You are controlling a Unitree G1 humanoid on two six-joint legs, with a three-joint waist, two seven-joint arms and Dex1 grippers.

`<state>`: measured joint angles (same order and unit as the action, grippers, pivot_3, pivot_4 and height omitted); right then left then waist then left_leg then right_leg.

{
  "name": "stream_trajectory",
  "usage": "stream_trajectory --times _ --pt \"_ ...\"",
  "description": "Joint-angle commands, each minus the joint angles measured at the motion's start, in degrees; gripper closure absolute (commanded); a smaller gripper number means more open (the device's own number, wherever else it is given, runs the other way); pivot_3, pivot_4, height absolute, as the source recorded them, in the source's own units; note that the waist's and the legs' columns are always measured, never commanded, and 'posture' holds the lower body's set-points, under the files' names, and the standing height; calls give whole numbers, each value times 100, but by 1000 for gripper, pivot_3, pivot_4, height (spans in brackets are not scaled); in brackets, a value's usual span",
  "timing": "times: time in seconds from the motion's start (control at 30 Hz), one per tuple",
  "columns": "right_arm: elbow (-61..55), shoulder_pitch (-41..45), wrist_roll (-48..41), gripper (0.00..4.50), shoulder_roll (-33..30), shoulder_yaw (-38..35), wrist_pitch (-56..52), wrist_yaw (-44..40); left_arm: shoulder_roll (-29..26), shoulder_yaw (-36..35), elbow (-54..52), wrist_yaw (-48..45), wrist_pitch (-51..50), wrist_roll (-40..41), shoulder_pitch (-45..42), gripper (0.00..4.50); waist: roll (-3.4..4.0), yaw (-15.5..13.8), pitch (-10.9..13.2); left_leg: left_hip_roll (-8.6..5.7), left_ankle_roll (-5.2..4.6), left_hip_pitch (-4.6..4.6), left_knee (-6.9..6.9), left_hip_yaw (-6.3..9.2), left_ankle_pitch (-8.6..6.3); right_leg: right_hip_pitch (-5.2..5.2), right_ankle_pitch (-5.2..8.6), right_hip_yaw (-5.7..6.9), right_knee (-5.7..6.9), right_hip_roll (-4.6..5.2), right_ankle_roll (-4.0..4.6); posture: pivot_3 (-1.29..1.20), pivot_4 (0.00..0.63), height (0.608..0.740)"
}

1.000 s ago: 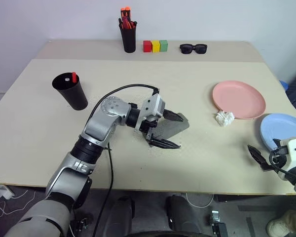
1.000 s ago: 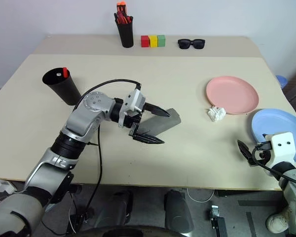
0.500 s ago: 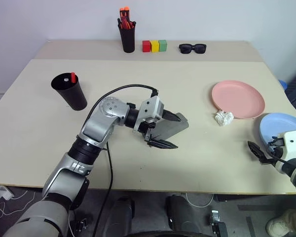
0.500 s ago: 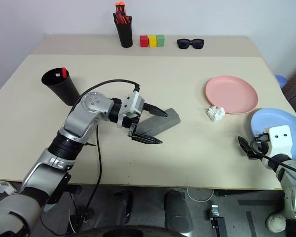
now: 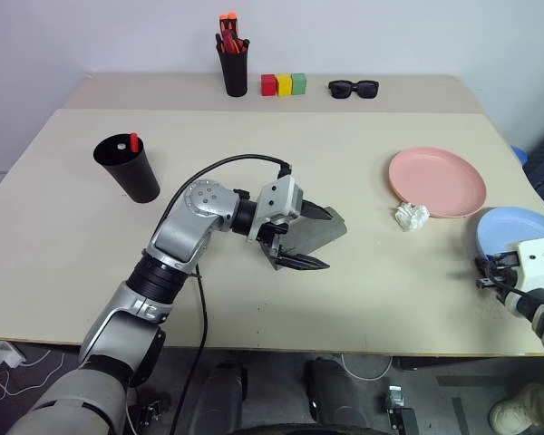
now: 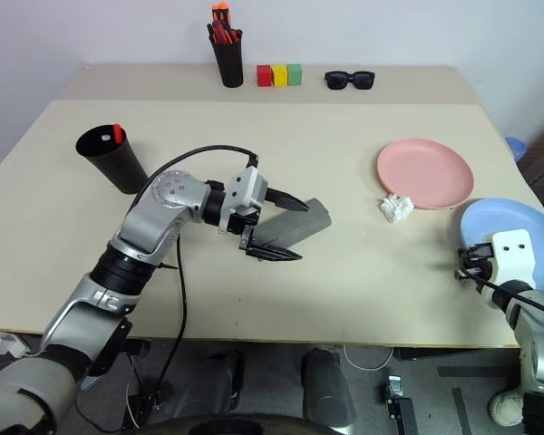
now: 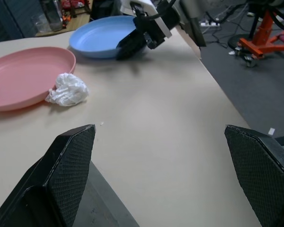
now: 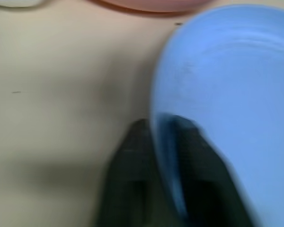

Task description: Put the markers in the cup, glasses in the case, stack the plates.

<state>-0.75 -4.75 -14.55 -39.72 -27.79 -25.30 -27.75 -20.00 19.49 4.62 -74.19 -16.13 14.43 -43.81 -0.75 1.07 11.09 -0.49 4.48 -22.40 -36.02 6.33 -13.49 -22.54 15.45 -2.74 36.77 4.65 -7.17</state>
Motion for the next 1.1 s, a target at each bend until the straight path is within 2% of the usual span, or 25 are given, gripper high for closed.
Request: stream_trajectory --times 0.03,0.37,0.8,1.1 --pt "82 -9 191 4433 -79 31 175 77 4 -34 -230 46 -15 69 -12 0 0 -9 0 0 0 0 0 0 0 0 0 0 0 0 0 0 150 740" --pt "367 881 746 4433 -107 240 1389 614 19 -61 -308 232 -62 66 62 0 4 20 1 0 0 1 4 -3 0 -3 -7 -3 -3 0 -11 0 150 740" --pt "2401 3187 1235 4433 -212 1681 2641 -188 -142 -146 -757 661 -338 61 315 0 7 15 4 0 -1 -2 7 -3 0 -3 -10 -2 -9 0 -16 0 150 740" --pt "3536 3939 1317 4433 11 2184 3149 -572 -366 -240 -1178 983 -615 104 551 0 11 14 7 0 -1 -2 9 -2 0 -5 -11 -2 -10 0 -17 0 150 740"
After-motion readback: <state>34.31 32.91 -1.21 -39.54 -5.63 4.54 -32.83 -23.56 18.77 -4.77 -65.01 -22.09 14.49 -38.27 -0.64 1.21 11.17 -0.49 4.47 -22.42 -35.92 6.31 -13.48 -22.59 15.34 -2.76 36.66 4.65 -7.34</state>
